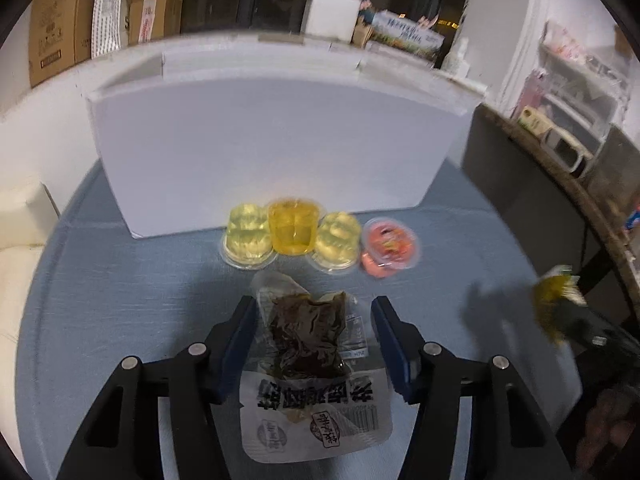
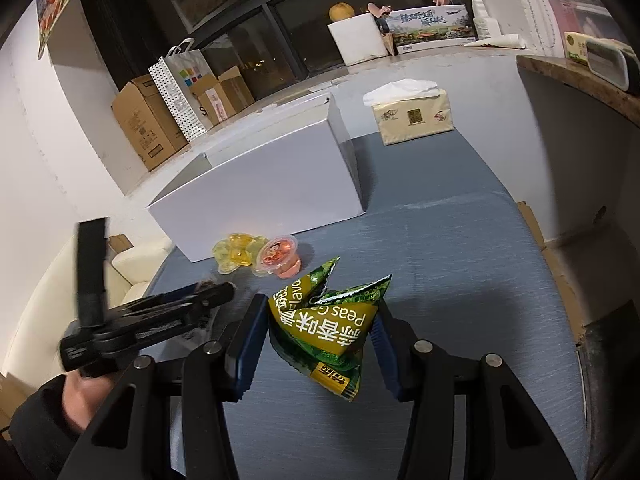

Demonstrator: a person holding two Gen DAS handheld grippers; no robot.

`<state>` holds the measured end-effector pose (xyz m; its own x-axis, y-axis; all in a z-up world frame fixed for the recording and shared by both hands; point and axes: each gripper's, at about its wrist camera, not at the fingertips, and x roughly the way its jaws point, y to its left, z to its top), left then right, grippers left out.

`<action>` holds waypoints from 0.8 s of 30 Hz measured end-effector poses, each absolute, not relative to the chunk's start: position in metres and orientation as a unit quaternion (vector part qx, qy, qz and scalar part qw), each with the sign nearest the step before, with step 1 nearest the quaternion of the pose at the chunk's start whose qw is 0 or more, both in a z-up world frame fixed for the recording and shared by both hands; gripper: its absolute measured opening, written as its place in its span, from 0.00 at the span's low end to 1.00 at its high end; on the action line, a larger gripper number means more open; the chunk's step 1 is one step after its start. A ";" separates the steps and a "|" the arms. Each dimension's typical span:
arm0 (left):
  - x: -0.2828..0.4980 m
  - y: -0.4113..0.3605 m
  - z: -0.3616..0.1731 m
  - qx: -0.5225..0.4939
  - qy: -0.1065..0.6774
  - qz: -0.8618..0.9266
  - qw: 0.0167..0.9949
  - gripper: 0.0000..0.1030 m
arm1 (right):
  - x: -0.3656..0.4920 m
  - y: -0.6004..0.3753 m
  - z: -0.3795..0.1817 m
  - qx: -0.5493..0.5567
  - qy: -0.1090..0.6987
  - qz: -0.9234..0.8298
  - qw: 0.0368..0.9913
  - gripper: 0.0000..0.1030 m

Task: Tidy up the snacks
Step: 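Grasp the green pea snack bag with the right tool while the left tool grasps the brown jerky packet, then carry the pea bag and jerky packet over the box and open both tools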

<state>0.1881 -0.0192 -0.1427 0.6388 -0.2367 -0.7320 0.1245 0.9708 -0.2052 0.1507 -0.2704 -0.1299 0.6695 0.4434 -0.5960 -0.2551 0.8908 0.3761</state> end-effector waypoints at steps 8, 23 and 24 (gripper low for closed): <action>0.136 -0.012 -0.088 -0.053 0.347 -0.121 0.928 0.62 | 0.152 -0.245 -0.116 0.115 0.347 0.216 0.905 0.53; 0.200 0.039 -0.022 -0.078 0.281 -0.107 0.951 0.62 | 0.243 -0.183 -0.041 0.042 0.293 0.244 0.924 0.53; 0.212 0.042 -0.018 -0.077 0.278 -0.105 0.952 0.62 | 0.254 -0.179 -0.037 0.037 0.293 0.242 0.924 0.53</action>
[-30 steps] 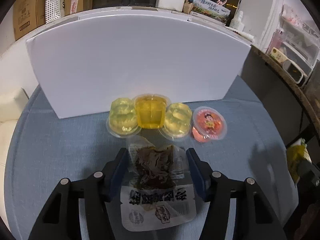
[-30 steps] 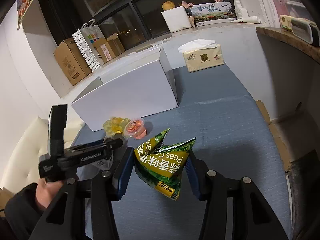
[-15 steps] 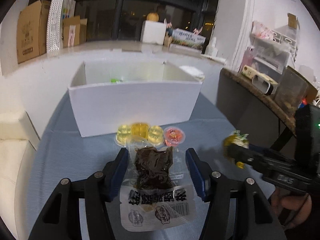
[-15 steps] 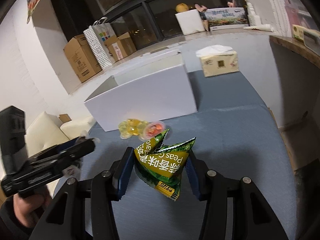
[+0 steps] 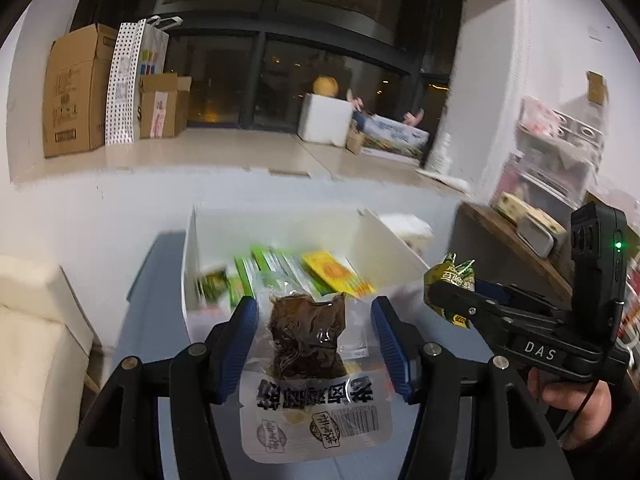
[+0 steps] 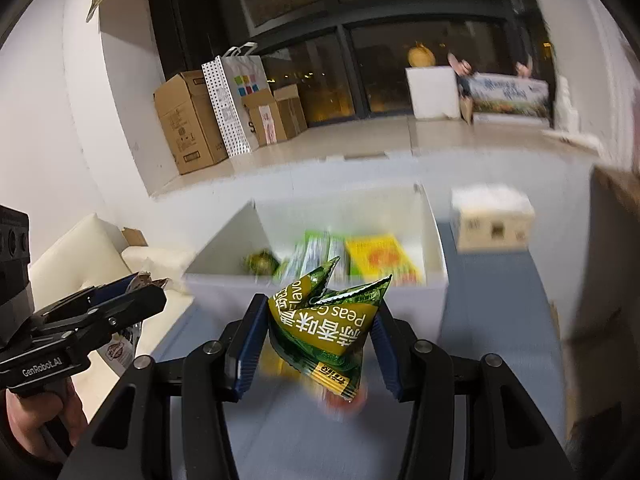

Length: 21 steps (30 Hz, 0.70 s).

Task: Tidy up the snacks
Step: 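Carry the pea bag and jerky packet over the box and open both tools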

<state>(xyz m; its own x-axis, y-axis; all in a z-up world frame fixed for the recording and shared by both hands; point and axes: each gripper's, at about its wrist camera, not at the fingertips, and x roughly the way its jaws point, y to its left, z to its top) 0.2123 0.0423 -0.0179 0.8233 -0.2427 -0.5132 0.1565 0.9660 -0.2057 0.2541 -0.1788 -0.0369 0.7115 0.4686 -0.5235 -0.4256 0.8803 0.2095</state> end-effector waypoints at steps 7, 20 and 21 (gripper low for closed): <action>0.295 0.058 -0.016 -0.065 0.296 -0.075 0.950 0.67 | 0.326 -0.150 -0.029 -0.007 0.317 0.211 0.925 0.57; 0.295 0.069 -0.039 -0.090 0.326 -0.064 0.939 1.00 | 0.294 -0.185 -0.032 0.012 0.309 0.171 0.936 0.95; 0.289 0.069 -0.038 -0.091 0.322 -0.066 0.940 1.00 | 0.285 -0.187 -0.031 0.013 0.308 0.172 0.935 0.95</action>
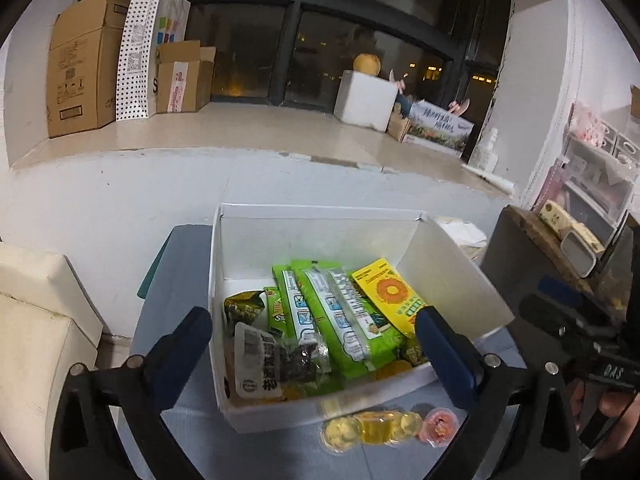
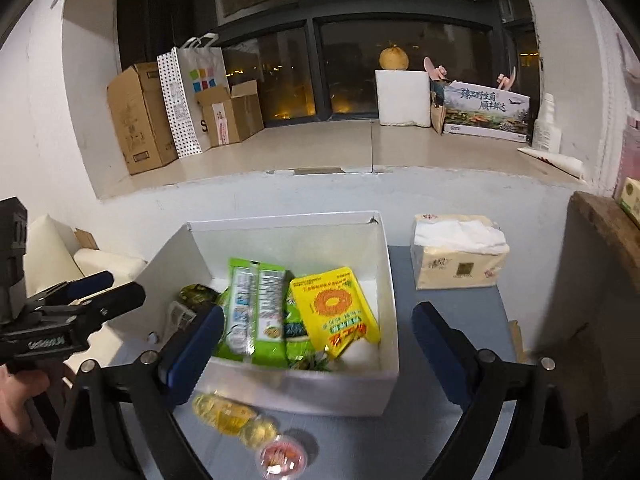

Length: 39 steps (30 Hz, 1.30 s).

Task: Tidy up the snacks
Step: 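Carry the pea bag and jerky packet over the box and open both tools, then grasp the pink cartoon jelly cup with the right tool while the left tool grasps a yellow jelly cup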

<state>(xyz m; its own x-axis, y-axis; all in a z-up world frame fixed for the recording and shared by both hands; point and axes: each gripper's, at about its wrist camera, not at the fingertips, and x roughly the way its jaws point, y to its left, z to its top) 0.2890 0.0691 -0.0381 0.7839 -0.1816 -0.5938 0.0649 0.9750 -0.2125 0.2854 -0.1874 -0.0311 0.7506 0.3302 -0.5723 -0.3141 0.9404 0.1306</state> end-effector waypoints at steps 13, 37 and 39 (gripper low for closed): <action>0.159 0.044 -0.056 -0.069 0.312 -0.076 0.944 1.00 | 0.181 -0.205 -0.085 0.052 0.352 0.201 0.913 1.00; 0.114 0.042 -0.113 -0.061 0.378 -0.048 0.923 1.00 | 0.263 -0.148 -0.167 -0.013 0.448 0.213 0.868 0.99; 0.118 0.045 -0.117 -0.064 0.382 -0.044 0.921 1.00 | 0.267 -0.148 -0.170 -0.010 0.450 0.217 0.866 0.79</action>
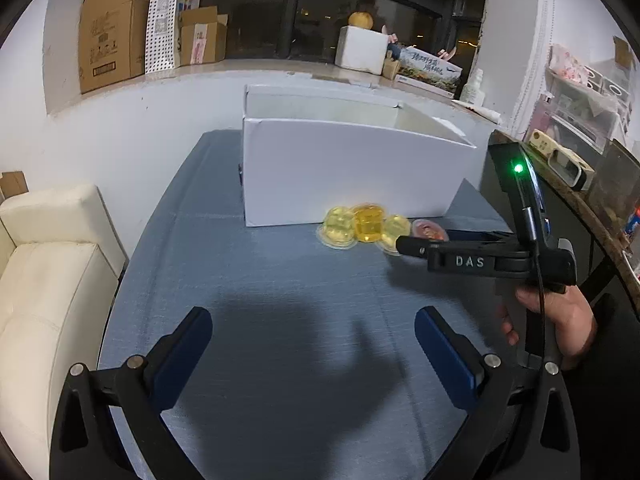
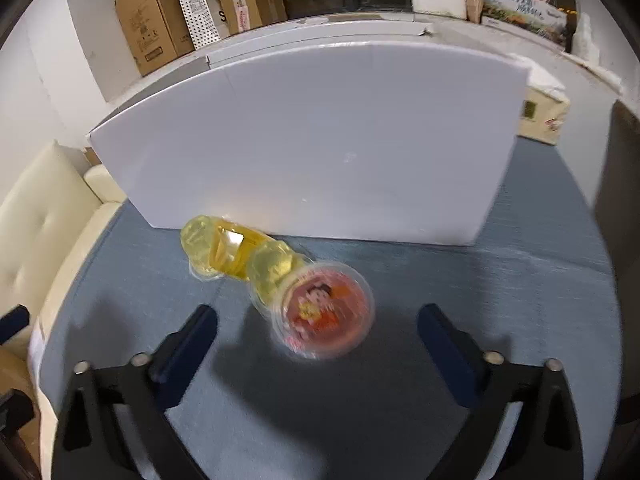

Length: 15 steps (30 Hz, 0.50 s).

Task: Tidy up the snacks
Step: 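Grasp the pink cartoon jelly cup with the right tool while the left tool grasps a yellow jelly cup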

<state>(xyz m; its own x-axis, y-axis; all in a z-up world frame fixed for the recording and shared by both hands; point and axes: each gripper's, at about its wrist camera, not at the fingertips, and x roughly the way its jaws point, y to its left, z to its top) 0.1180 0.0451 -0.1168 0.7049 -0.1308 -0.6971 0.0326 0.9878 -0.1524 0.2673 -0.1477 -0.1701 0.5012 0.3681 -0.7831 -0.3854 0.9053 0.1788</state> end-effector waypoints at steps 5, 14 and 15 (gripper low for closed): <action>0.136 0.048 -0.124 -0.060 0.390 -0.040 0.918 1.00 | 0.262 -0.151 -0.169 -0.004 0.444 0.233 0.865 0.48; 0.213 0.037 -0.139 -0.063 0.409 -0.010 0.910 1.00 | 0.214 -0.174 -0.149 0.032 0.415 0.242 0.876 0.48; 0.221 0.034 -0.142 -0.059 0.412 -0.004 0.909 1.00 | 0.211 -0.174 -0.144 0.035 0.413 0.242 0.877 0.48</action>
